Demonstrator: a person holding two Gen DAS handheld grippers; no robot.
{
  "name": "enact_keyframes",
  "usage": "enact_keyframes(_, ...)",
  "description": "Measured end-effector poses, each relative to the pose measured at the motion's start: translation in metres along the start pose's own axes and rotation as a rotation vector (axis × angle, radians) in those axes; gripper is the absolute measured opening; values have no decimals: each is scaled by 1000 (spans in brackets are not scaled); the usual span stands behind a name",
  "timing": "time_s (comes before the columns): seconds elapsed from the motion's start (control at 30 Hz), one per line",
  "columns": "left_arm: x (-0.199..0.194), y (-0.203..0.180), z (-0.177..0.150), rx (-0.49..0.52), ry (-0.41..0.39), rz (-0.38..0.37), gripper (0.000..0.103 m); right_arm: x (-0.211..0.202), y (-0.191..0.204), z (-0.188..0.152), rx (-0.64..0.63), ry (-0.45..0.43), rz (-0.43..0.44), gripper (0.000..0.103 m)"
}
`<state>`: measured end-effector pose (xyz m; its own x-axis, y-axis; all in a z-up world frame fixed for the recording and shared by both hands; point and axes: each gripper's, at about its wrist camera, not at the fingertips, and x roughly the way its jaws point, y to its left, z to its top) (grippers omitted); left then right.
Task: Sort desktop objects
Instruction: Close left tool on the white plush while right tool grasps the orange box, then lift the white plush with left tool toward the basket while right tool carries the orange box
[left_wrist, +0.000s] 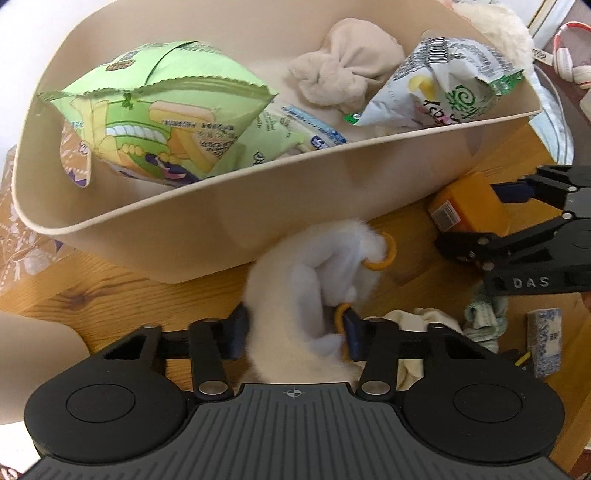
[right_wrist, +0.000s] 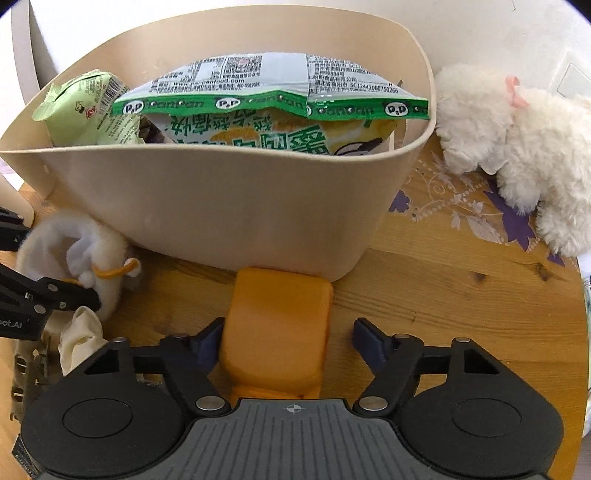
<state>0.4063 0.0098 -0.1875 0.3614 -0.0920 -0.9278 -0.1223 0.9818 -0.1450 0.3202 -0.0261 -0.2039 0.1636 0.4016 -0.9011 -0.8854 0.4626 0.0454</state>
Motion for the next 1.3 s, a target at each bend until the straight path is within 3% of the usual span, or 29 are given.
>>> enact_keyframes(0.03,0,0,0,0,0,-2,39,-1,1,1,-8,-1,-3,55)
enact_keyframes(0.13,-2,2,-1,-18,-7,-5,33,-3,1,0,-16,6,7,52)
enact_keyframes(0.27,-8,3,-3,-43,-26,-2,20,-9,-4,-7,-12,21,6,51)
enact_keyframes(0.4,-17,1,-6,-44,-39,3,15,-21,-14,-18,40,12,22,51)
enact_keyframes(0.87,-71,-10,-38,-60,-119,21,14,-82,-46,-32,96,-87,9,51)
enact_keyframes(1.3,-138,-5,-12,-131,-287,56,14,-146,-42,4,40,-217,25,51)
